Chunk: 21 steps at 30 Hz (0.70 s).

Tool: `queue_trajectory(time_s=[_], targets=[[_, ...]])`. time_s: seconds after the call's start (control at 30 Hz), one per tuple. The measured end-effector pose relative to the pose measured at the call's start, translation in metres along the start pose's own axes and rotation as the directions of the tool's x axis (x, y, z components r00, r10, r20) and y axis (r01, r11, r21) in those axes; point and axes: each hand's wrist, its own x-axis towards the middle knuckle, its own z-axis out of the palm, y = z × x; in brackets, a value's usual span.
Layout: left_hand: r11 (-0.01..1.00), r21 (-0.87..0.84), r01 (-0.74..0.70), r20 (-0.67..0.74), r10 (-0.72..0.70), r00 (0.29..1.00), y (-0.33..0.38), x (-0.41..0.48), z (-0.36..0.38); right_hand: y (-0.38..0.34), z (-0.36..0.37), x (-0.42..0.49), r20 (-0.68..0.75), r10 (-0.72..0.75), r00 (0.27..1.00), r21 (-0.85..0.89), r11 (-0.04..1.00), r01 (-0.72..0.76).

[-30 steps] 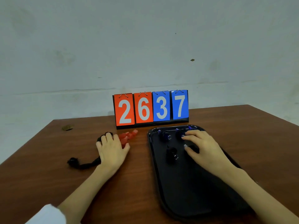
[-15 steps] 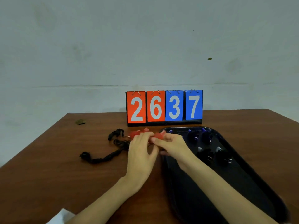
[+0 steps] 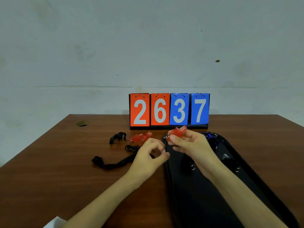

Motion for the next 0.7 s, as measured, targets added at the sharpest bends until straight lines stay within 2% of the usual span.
queue_trajectory(time_s=[0.1,0.17,0.27,0.4,0.47,0.57,0.63,0.7], targets=[[0.975,-0.184,0.120,0.006,-0.121,0.993,0.002,0.006,-0.010,0.001,-0.004,0.000,-0.097,-0.038,0.995,0.133,0.990,0.051],[0.954,-0.261,0.145,-0.002,-0.151,0.989,0.003,0.008,-0.014,0.004,-0.004,-0.001,-0.104,-0.078,0.992,0.141,0.986,0.092],[0.961,-0.215,0.174,-0.039,-0.187,0.982,0.004,0.012,-0.018,0.006,-0.001,-0.002,-0.121,-0.132,0.984,0.199,0.968,0.154],[0.967,-0.126,0.221,-0.042,-0.228,0.973,0.002,0.019,-0.030,-0.002,-0.011,0.000,-0.111,-0.132,0.985,0.505,0.846,0.170],[0.952,-0.150,0.266,-0.077,-0.279,0.957,-0.003,0.022,-0.040,-0.005,-0.018,0.000,-0.145,-0.084,0.986,0.586,0.795,0.154],[0.893,-0.311,0.326,-0.176,-0.391,0.903,-0.011,0.027,-0.061,-0.008,-0.023,0.000,-0.237,-0.029,0.971,0.509,0.848,0.150],[0.833,-0.432,0.345,-0.169,-0.451,0.877,-0.015,0.029,-0.073,-0.009,-0.023,0.001,-0.292,-0.062,0.954,0.377,0.910,0.174],[0.792,-0.483,0.373,-0.140,-0.491,0.860,-0.016,0.030,-0.079,-0.008,-0.021,0.001,-0.340,-0.101,0.935,0.252,0.948,0.194]])
